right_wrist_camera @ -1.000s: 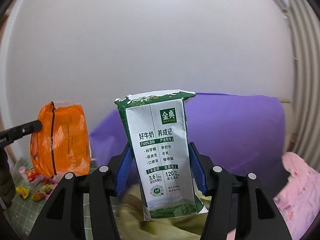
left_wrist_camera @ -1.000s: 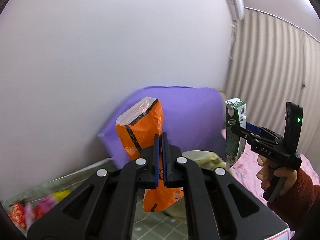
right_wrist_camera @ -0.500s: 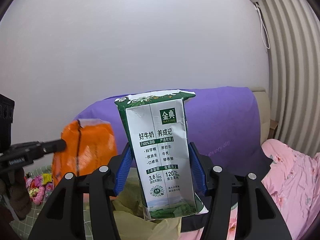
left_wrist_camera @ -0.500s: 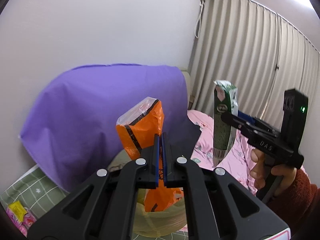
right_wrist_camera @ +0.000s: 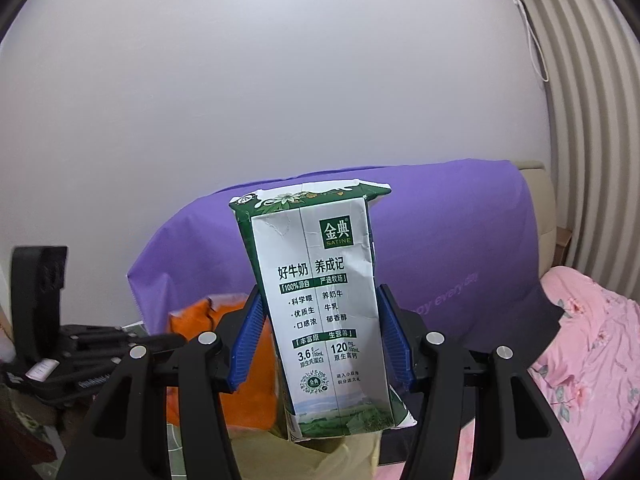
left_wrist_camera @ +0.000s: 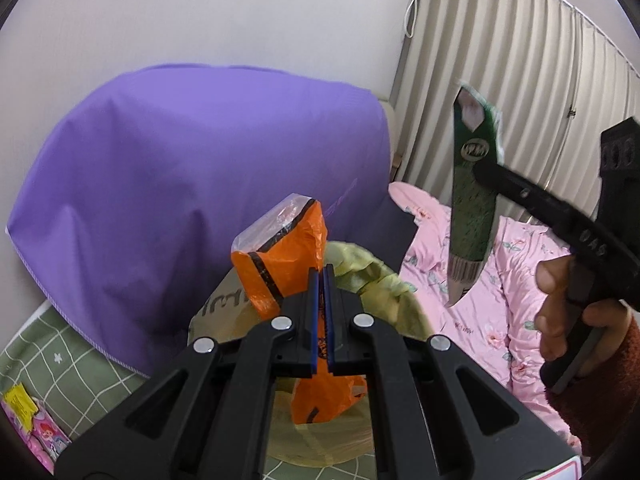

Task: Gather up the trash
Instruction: 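Carry the orange bag and milk carton with both tools over the yellow trash bag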

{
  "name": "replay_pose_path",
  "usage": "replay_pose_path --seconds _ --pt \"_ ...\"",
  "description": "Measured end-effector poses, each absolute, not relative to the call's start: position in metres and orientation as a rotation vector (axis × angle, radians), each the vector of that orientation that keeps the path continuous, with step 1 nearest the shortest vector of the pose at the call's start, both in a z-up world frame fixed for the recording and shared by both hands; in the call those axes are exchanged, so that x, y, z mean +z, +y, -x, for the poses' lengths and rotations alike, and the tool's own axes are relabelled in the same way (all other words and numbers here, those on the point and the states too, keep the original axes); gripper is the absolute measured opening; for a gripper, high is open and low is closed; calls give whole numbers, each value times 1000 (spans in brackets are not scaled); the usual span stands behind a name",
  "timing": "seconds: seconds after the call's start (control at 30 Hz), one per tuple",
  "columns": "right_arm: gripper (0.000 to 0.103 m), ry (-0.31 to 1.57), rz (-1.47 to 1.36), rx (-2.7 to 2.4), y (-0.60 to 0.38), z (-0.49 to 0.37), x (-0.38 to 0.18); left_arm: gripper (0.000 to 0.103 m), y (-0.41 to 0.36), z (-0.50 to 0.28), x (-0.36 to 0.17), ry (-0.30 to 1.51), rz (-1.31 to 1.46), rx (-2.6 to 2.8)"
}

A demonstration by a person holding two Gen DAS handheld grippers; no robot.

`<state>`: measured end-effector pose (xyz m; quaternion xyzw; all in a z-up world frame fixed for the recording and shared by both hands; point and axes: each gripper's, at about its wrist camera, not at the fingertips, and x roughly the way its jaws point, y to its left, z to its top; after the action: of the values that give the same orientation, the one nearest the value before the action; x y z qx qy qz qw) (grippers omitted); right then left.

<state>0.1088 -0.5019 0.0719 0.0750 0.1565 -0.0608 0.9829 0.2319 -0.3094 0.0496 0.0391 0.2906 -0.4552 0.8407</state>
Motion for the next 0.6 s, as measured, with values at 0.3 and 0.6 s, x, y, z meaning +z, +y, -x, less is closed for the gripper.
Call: replay_pose_path --seconds 0.3,0.6 --pt "53 347 -195 -33 -494 -133 63 2 -296 -250 35 641 -81 -895" --pt "53 371 -244 24 -486 -153 48 2 -290 -251 27 665 -73 -889"
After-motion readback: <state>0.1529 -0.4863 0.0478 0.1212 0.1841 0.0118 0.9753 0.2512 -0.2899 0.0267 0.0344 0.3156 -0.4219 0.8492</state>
